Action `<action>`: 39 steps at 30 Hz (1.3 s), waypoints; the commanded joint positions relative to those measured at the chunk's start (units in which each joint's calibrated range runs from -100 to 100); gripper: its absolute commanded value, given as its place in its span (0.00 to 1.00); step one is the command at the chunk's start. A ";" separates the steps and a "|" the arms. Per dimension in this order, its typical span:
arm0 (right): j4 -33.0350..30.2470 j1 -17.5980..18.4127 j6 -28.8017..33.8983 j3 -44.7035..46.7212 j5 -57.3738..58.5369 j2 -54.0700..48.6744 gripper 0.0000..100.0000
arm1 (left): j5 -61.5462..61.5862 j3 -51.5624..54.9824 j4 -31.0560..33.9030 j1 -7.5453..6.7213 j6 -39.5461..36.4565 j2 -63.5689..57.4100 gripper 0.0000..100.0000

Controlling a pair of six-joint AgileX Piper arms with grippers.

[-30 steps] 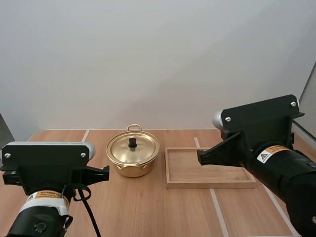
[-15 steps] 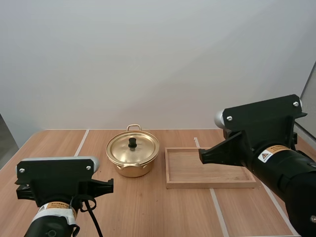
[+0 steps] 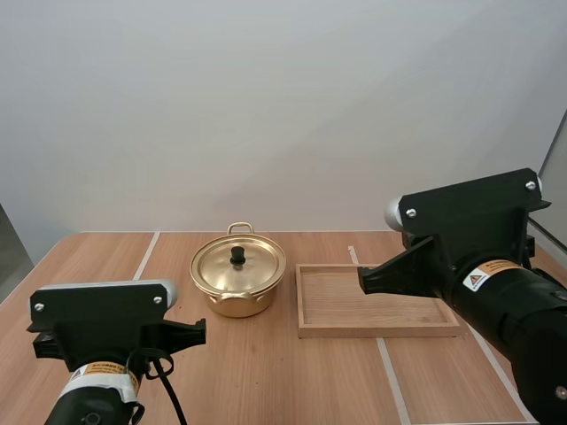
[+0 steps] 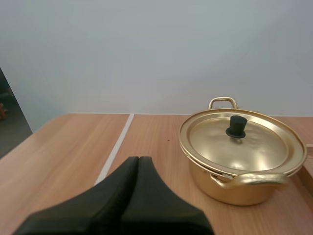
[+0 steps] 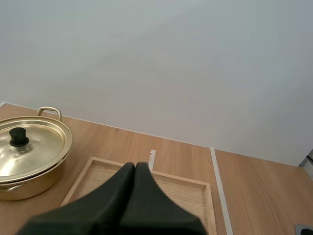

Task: Open the pot, put the grape inside, and close it

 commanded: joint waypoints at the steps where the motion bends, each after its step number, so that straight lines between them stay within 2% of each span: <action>1: -0.46 -0.20 -0.42 2.84 -9.02 -0.32 0.00 | 0.28 0.26 -5.41 0.05 -0.63 -0.24 0.00; 4: -0.61 -0.20 -1.42 7.86 -14.94 -0.32 0.00 | -0.34 0.26 -8.86 0.05 -0.36 -0.24 0.00; 6: -0.61 -0.20 -3.64 11.75 -18.47 -0.32 0.00 | -0.86 0.26 -11.77 0.05 3.06 -0.24 0.00; 11: -0.61 -0.20 -5.75 20.72 -25.96 -1.12 0.00 | -5.51 0.26 -25.29 0.05 22.79 -0.24 0.00; 14: -0.61 0.07 -5.75 23.80 -26.76 -3.99 0.00 | -5.51 0.26 -27.04 0.80 29.10 -0.24 0.00; 19: -0.61 0.11 -5.75 25.64 -26.21 -8.63 0.00 | -2.24 0.26 -27.47 4.09 29.30 -0.24 0.00; 21: -0.61 0.11 -5.75 25.64 -24.32 -9.36 0.00 | -2.42 0.26 -28.56 4.80 29.30 -0.24 0.00; 28: -0.48 0.11 -5.64 25.64 -23.41 -10.58 0.00 | -2.42 0.26 -28.98 4.92 29.30 -0.24 0.00; 33: -0.48 0.20 -4.46 25.64 -18.02 -11.40 0.00 | -2.42 0.26 -28.98 4.92 29.30 -0.24 0.00; 39: -1.27 0.20 1.07 25.64 -15.82 -11.40 0.00 | -2.42 0.26 -28.98 4.92 29.30 -0.24 0.00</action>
